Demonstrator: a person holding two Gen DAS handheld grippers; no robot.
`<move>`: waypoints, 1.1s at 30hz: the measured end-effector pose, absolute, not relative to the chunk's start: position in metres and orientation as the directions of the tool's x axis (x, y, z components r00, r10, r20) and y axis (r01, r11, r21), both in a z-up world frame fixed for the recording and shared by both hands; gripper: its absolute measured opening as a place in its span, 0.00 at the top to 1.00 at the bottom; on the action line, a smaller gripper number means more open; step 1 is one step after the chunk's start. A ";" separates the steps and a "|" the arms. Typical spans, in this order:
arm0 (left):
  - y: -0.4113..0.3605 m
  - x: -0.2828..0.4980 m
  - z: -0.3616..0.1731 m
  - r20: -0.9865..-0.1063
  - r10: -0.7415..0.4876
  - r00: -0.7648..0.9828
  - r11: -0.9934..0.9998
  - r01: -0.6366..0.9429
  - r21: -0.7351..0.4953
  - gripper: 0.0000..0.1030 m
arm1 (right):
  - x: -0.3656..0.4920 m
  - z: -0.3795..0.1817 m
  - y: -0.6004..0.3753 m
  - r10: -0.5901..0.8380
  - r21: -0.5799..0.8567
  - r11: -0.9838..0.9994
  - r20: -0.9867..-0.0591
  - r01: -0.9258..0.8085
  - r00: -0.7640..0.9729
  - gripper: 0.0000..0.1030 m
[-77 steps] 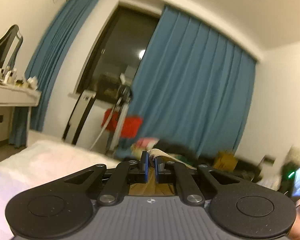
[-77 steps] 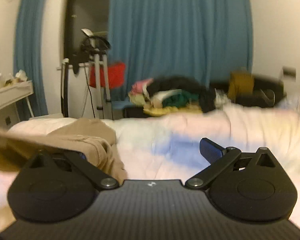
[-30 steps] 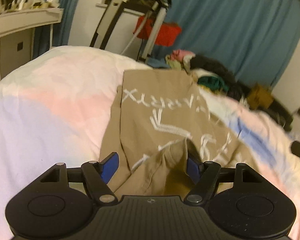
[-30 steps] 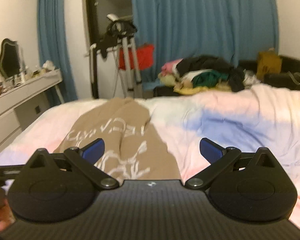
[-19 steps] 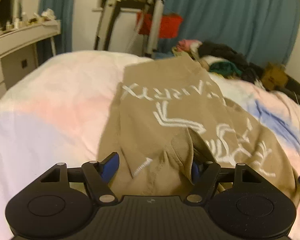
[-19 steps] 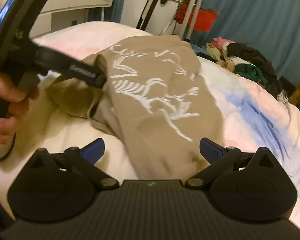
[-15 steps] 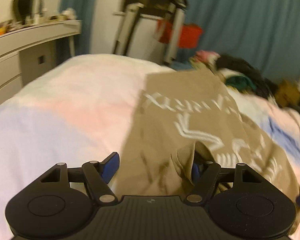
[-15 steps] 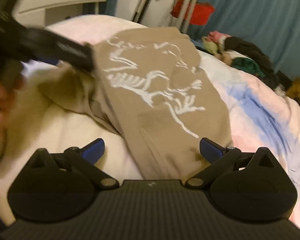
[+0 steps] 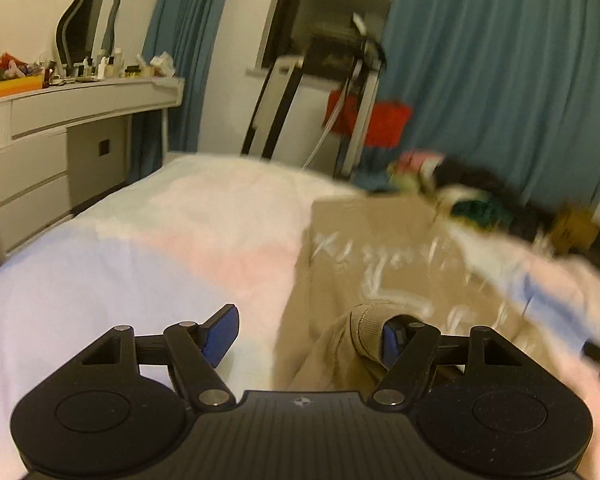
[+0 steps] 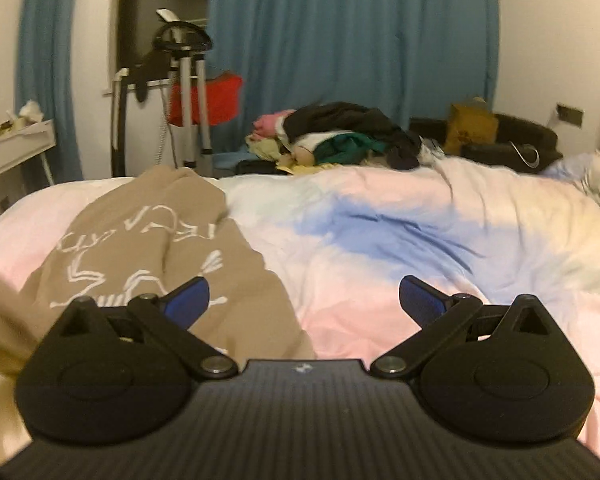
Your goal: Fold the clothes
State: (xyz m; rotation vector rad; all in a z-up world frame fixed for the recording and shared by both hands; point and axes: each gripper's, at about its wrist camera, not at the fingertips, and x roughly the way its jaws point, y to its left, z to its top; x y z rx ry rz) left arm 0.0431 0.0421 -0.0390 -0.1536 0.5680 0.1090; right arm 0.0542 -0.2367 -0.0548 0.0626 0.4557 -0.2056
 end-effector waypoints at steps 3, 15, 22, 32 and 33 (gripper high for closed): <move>0.034 0.044 -0.045 -0.573 0.107 0.813 0.988 -0.150 -0.029 0.31 | 0.056 -0.056 -0.240 -0.143 0.053 0.981 -0.462 0.189 0.875 0.00; 0.024 0.075 -0.070 -0.624 0.200 0.756 0.977 -0.198 0.073 0.30 | 0.040 -0.080 -0.132 0.112 -0.358 0.882 -0.471 -0.306 0.875 0.00; 0.047 0.041 -0.041 -0.517 0.199 0.832 0.960 -0.273 -0.070 0.29 | 0.077 -0.093 -0.157 -0.024 -0.237 0.964 -0.539 -0.124 0.842 0.00; 0.024 0.024 -0.024 -0.470 0.173 0.866 0.983 -0.179 0.032 0.26 | 0.048 -0.047 -0.213 -0.209 -0.029 0.978 -0.252 0.209 0.945 0.00; 0.018 0.025 -0.028 -0.480 0.169 0.861 0.985 -0.162 0.056 0.26 | 0.043 -0.042 -0.222 -0.233 0.000 0.971 -0.218 0.238 0.948 0.00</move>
